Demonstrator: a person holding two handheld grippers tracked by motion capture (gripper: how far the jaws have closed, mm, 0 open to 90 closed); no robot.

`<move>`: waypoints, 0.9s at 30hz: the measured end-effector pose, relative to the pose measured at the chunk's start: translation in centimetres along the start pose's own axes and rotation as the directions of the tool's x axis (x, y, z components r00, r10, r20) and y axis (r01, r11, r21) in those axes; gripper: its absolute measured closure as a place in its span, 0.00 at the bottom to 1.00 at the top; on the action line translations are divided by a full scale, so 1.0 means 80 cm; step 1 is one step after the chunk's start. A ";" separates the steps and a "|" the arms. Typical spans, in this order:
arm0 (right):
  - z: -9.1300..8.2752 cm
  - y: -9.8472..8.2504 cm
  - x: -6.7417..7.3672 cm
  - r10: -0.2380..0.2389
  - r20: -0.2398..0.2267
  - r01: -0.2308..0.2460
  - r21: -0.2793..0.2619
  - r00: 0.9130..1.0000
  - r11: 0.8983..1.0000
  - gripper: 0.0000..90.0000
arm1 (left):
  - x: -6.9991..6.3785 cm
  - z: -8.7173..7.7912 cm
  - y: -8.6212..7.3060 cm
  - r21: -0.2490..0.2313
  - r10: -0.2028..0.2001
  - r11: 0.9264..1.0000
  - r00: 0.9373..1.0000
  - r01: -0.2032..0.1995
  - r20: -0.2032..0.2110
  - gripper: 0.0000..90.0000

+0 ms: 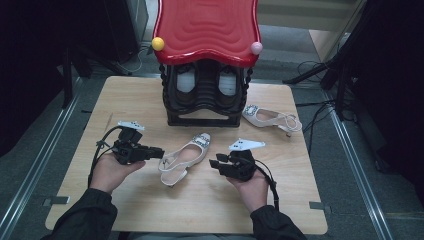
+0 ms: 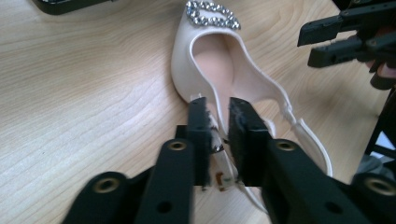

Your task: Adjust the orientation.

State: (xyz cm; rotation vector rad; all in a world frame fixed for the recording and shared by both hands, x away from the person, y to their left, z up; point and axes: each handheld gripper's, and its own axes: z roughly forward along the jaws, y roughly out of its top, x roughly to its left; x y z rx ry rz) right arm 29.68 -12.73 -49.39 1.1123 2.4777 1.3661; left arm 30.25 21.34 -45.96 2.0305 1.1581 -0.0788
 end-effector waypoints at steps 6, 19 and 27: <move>0.009 0.002 0.008 -0.023 -0.004 0.023 -0.003 1.000 1.000 0.89 | 0.004 -0.006 -0.008 -0.010 -0.007 1.000 1.000 0.007 0.009 0.97; 0.043 0.004 0.012 0.015 -0.036 -0.014 0.032 0.999 0.999 1.00 | 0.004 0.026 -0.021 0.063 -0.006 0.998 1.000 0.008 -0.026 1.00; 0.058 0.005 0.017 -0.017 -0.022 0.018 0.052 1.000 0.998 1.00 | 0.003 0.026 -0.023 0.055 -0.014 0.998 1.000 0.015 -0.016 1.00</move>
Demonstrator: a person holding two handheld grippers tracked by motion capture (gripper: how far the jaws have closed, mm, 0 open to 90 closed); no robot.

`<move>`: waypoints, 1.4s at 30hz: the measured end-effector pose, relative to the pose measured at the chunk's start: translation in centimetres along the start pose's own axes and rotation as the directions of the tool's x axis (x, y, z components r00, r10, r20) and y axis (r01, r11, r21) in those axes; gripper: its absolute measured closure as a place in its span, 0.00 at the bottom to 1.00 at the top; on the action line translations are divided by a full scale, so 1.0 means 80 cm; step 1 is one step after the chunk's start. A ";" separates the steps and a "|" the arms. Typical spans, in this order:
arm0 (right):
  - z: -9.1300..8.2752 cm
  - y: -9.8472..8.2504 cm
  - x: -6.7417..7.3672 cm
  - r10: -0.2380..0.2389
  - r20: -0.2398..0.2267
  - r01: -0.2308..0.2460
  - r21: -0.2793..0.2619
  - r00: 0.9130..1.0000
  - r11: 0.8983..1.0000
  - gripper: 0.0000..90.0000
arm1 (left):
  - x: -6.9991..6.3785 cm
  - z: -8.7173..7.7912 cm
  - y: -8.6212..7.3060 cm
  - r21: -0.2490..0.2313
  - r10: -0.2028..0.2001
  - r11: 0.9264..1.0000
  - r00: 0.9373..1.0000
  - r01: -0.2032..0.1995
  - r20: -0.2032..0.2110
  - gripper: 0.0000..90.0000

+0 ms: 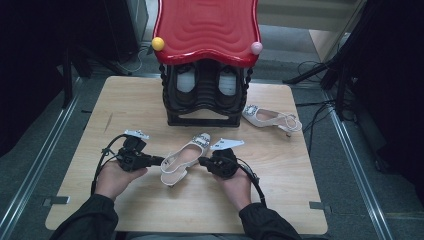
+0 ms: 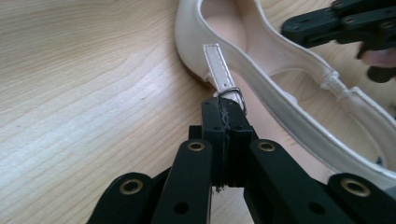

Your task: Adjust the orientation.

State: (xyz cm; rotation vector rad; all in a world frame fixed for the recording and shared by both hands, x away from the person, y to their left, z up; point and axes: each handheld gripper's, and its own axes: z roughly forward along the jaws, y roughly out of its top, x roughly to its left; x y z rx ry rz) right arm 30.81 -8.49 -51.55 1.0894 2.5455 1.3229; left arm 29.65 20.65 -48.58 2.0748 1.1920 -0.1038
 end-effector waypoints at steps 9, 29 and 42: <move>0.009 0.000 -0.004 0.015 -0.001 -0.015 -0.012 1.000 1.000 1.00 | -0.004 0.004 -0.001 0.011 0.000 1.000 1.000 0.000 0.015 1.00; 0.001 0.006 -0.018 0.032 0.017 -0.032 0.024 0.999 0.999 0.91 | -0.019 0.016 0.001 0.027 0.018 0.999 0.997 -0.020 0.070 0.94; -0.026 0.014 -0.024 0.024 0.039 -0.024 -0.006 0.999 1.000 0.81 | 0.003 -0.013 0.003 -0.040 0.020 0.999 0.999 -0.018 0.033 0.74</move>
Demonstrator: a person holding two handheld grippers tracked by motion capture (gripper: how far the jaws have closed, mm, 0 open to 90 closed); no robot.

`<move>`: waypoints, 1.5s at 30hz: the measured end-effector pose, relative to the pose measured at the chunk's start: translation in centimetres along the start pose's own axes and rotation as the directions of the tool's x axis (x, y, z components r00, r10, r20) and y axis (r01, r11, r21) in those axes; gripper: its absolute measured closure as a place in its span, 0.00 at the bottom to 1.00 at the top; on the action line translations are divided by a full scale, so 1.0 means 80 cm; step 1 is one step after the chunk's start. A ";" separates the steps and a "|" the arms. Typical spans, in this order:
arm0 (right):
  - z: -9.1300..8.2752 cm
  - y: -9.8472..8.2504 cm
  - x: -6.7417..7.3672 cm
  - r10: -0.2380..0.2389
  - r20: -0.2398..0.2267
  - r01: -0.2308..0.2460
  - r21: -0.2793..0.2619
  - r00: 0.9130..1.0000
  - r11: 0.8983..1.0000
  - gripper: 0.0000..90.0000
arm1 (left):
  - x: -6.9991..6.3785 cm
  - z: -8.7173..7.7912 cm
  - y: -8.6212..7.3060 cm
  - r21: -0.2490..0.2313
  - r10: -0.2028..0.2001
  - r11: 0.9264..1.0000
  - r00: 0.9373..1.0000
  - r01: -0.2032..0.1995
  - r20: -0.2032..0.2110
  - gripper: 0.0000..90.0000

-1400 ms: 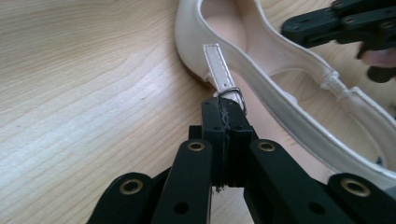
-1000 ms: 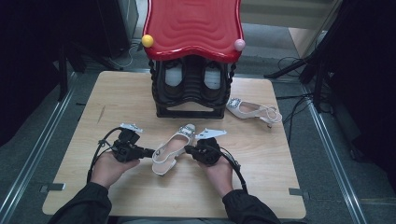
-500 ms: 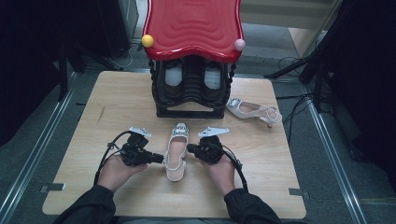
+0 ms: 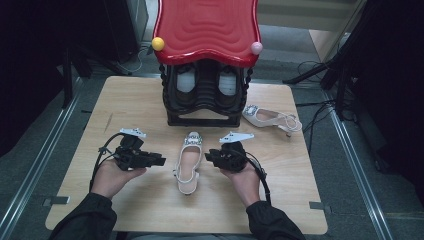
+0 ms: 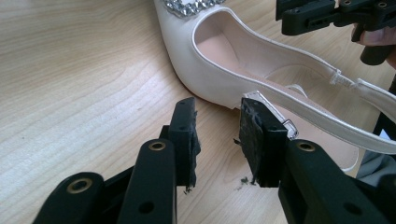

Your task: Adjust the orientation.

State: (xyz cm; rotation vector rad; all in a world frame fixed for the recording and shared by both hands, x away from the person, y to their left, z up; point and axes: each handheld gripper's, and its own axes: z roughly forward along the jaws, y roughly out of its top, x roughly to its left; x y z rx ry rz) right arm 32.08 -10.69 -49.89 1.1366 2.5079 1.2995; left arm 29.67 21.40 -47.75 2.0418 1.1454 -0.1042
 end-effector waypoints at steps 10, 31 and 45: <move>-0.023 -0.004 -0.012 0.005 0.002 -0.005 -0.030 1.000 1.000 0.69 | 0.014 -0.012 0.005 -0.019 -0.002 1.000 1.000 0.001 -0.014 0.69; -0.064 -0.009 -0.040 0.031 0.048 -0.029 -0.042 0.998 0.999 0.56 | 0.030 -0.015 0.016 -0.034 0.006 0.999 1.000 -0.007 -0.020 0.55; -0.085 -0.008 -0.060 0.073 0.072 -0.070 -0.055 0.995 0.996 0.61 | 0.030 -0.011 0.020 -0.023 0.019 1.000 1.000 -0.019 -0.012 0.54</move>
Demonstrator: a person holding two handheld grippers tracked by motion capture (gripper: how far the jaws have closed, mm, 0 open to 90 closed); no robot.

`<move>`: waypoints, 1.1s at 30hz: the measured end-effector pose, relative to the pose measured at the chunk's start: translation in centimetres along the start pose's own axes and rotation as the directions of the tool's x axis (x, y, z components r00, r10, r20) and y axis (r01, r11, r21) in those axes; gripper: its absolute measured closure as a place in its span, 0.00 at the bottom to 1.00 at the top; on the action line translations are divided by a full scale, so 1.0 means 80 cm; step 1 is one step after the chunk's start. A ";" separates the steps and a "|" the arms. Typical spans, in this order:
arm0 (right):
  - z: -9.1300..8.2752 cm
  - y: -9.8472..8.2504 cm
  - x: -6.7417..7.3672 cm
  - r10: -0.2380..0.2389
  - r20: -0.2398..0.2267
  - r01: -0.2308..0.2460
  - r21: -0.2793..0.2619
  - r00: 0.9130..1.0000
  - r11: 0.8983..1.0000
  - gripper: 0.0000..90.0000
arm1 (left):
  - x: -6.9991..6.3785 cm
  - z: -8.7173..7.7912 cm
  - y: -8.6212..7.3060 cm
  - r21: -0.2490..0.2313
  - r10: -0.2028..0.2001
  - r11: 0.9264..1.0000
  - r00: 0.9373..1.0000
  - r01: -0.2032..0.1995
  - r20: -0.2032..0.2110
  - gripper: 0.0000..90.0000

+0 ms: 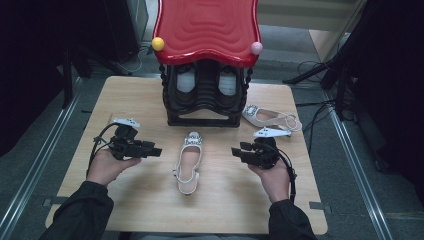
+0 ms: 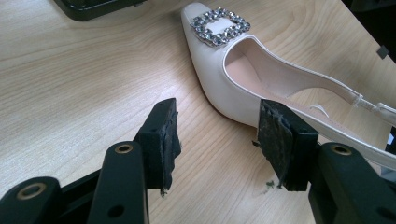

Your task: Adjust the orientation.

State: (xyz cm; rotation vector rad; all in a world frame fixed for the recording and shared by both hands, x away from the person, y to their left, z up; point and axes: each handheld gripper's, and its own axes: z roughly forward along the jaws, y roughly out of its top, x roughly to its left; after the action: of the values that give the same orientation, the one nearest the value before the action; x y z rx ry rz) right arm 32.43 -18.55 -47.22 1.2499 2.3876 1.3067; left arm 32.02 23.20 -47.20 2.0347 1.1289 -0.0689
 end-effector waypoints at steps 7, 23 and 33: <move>-0.008 0.002 -0.011 0.018 0.014 -0.018 -0.008 1.000 1.000 0.62 | 0.000 0.002 0.001 0.003 0.005 1.000 1.000 -0.005 -0.001 0.54; -0.024 0.007 -0.064 0.086 0.091 -0.084 -0.034 0.992 0.996 0.70 | -0.003 0.006 0.001 0.014 0.022 1.000 1.000 -0.022 -0.008 0.53; -0.031 0.015 -0.088 0.103 0.136 -0.098 -0.042 0.985 0.994 0.84 | -0.007 0.001 -0.007 0.003 0.019 1.000 1.000 -0.019 -0.006 0.50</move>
State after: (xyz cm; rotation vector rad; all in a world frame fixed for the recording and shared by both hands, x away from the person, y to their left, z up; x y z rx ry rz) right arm 36.53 -24.88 -46.54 1.4185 2.2248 1.2385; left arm 31.33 22.92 -47.37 2.0494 1.1134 -0.0546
